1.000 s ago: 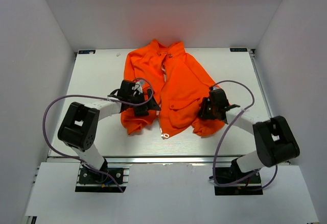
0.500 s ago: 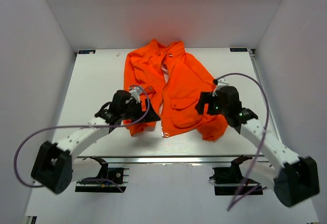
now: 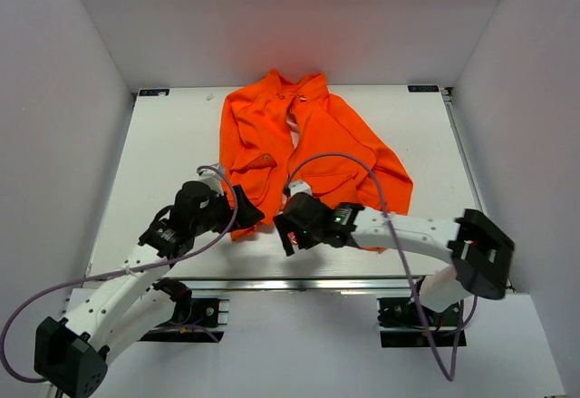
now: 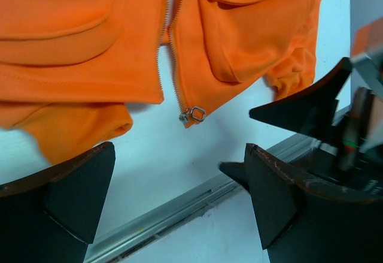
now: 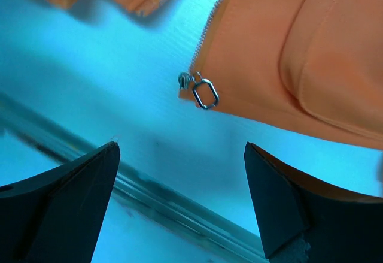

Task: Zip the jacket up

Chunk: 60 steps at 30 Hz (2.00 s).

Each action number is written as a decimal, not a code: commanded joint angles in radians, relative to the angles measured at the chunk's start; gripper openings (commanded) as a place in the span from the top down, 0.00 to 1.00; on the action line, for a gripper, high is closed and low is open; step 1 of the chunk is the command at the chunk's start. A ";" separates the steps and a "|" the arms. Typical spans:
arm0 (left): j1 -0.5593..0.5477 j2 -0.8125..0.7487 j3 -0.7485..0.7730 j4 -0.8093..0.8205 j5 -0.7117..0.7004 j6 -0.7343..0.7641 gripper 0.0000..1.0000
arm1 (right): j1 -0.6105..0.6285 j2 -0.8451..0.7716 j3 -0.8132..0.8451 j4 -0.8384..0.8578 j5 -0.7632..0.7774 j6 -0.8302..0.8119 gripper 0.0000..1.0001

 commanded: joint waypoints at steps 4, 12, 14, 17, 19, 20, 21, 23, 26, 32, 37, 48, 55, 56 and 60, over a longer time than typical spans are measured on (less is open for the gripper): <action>-0.001 -0.073 -0.018 -0.072 -0.034 -0.016 0.02 | 0.018 0.146 0.137 -0.041 0.202 0.345 0.11; -0.001 -0.127 -0.026 -0.099 -0.045 0.002 0.02 | 0.015 0.264 0.236 -0.141 0.272 0.494 0.11; -0.001 -0.144 -0.029 -0.101 -0.048 0.001 0.02 | 0.015 0.271 0.233 -0.136 0.267 0.505 0.11; -0.001 -0.156 -0.031 -0.098 -0.045 0.001 0.02 | 0.015 0.254 0.203 -0.128 0.271 0.532 0.11; -0.001 -0.167 -0.029 -0.098 -0.044 0.002 0.02 | 0.015 0.238 0.186 -0.132 0.294 0.538 0.11; -0.001 -0.170 -0.031 -0.096 -0.039 0.004 0.02 | 0.015 0.223 0.180 -0.128 0.299 0.537 0.11; -0.001 -0.176 -0.029 -0.095 -0.036 0.004 0.02 | 0.014 0.219 0.174 -0.124 0.307 0.535 0.11; -0.001 -0.179 -0.031 -0.090 -0.031 0.007 0.02 | 0.012 0.214 0.155 -0.121 0.311 0.526 0.11; -0.001 -0.182 -0.026 -0.098 -0.037 0.005 0.02 | 0.012 0.215 0.151 -0.142 0.330 0.523 0.17; -0.001 -0.173 -0.029 -0.096 -0.039 0.005 0.02 | 0.005 0.215 0.140 -0.093 0.325 0.483 0.25; -0.001 -0.167 -0.028 -0.095 -0.042 0.005 0.02 | -0.006 0.260 0.172 -0.101 0.345 0.456 0.29; -0.001 -0.165 -0.032 -0.095 -0.048 0.005 0.02 | -0.017 0.337 0.175 -0.064 0.291 0.384 0.25; -0.001 -0.162 -0.032 -0.104 -0.065 0.002 0.02 | -0.018 0.401 0.201 -0.139 0.327 0.431 0.25; -0.001 -0.162 -0.031 -0.105 -0.067 0.001 0.02 | -0.018 0.407 0.203 -0.145 0.324 0.434 0.25; -0.001 -0.162 -0.023 -0.116 -0.080 -0.001 0.02 | -0.018 0.419 0.189 -0.158 0.307 0.449 0.30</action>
